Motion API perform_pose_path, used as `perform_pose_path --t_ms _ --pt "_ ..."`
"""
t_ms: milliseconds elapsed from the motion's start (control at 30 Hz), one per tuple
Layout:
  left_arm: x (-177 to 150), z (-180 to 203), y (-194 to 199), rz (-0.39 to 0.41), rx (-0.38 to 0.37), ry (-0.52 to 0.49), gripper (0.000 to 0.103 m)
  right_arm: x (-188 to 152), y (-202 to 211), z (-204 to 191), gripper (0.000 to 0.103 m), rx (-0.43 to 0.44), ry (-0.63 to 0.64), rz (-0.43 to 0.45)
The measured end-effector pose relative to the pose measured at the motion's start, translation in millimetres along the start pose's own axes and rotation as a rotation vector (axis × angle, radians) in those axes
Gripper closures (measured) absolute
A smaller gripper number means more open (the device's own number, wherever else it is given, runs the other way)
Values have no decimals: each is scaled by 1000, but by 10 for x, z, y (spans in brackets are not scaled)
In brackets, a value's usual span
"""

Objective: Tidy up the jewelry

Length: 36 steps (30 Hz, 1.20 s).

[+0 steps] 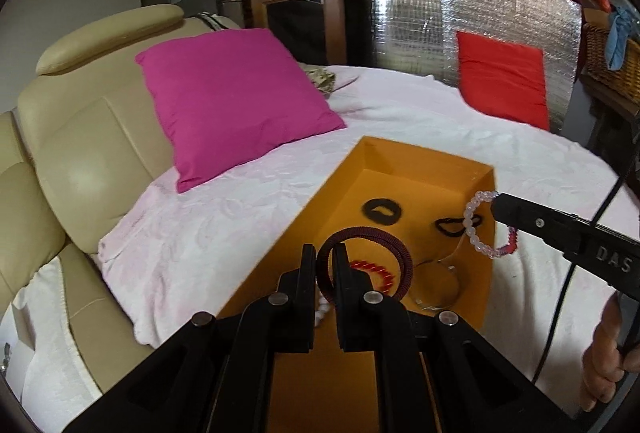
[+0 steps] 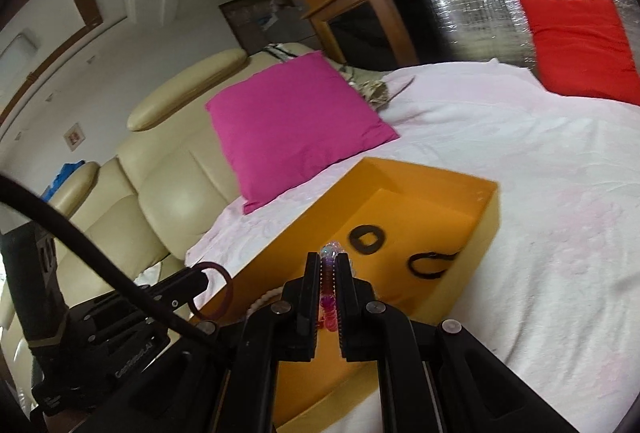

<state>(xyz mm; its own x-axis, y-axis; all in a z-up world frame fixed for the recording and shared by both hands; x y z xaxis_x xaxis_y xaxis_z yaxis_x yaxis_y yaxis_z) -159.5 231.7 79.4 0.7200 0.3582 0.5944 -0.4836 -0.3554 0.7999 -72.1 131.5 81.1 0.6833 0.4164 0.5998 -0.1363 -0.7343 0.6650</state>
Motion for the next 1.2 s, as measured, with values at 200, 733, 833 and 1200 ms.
perform_pose_path --t_ms 200,733,833,1200 --pt "-83 -82 -193 -49 -1 16 95 -165 -166 -155 95 -2 46 -55" --pt "-291 -117 -622 -217 -7 25 61 -452 -495 -112 94 -27 56 -171" --pt "-268 -170 -580 -195 14 38 47 -461 -491 -77 93 -31 48 -188" --pt "-67 -169 -163 -52 66 63 32 -292 -173 70 62 -60 -6 -92"
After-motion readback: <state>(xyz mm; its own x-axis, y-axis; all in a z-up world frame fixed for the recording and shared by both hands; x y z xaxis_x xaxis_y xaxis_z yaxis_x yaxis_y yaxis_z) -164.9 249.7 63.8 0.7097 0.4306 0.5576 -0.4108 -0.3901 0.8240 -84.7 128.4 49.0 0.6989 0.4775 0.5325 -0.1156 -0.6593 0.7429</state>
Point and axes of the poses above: each gripper's, at about its wrist camera, not at the fingertips, and y roughly against the way its jaws point, z to its right, x to its top, the point moved 9 cm from there along -y, roughly the way its jaws point, and after that the axes turned 15 degrees about -z, right-handed, at the moved point
